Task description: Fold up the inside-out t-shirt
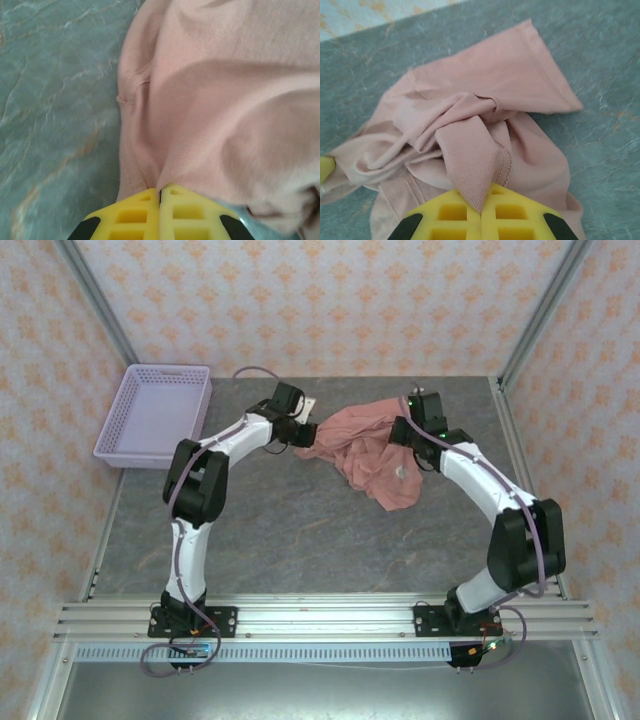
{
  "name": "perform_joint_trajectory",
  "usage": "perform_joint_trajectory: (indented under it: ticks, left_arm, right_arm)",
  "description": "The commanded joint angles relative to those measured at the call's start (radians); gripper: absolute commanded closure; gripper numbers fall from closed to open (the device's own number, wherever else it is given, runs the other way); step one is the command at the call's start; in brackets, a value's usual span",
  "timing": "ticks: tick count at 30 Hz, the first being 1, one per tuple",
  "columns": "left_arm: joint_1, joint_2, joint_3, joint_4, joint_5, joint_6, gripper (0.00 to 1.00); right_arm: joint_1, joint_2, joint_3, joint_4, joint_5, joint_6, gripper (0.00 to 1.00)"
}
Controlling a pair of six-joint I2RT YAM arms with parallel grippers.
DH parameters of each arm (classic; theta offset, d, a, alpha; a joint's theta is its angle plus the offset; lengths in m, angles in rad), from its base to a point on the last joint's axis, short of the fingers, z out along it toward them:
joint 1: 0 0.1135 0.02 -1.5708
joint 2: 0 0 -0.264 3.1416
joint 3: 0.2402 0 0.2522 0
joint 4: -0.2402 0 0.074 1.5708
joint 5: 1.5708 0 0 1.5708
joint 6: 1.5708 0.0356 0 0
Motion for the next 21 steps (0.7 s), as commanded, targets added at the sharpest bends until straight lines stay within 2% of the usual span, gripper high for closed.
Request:
perform_joint_trajectory:
  ticks: [1, 5, 10, 14, 18, 21]
  left_arm:
    - [0.022, -0.324, -0.076, 0.138, 0.024, -0.061, 1.00]
    - [0.021, -0.628, -0.182, 0.278, -0.009, -0.118, 1.00]
    - [0.021, -0.882, -0.233, 0.333, -0.193, -0.105, 1.00]
    - [0.021, -0.944, -0.176, 0.274, -0.259, -0.055, 1.00]
    - [0.021, -0.948, -0.100, 0.152, -0.328, -0.004, 1.00]
    - [0.021, -0.956, -0.108, 0.092, -0.359, 0.004, 1.00]
  right_arm:
    - [0.000, -0.166, 0.101, -0.009, 0.032, -0.083, 1.00]
    - [0.000, -0.307, 0.162, 0.035, -0.034, -0.124, 1.00]
    - [-0.001, -0.413, 0.266, 0.018, -0.004, -0.182, 1.00]
    - [0.000, -0.439, 0.320, -0.003, 0.003, -0.185, 1.00]
    - [0.000, -0.443, 0.329, -0.028, -0.065, -0.154, 1.00]
    - [0.001, -0.441, 0.306, -0.049, -0.103, -0.140, 1.00]
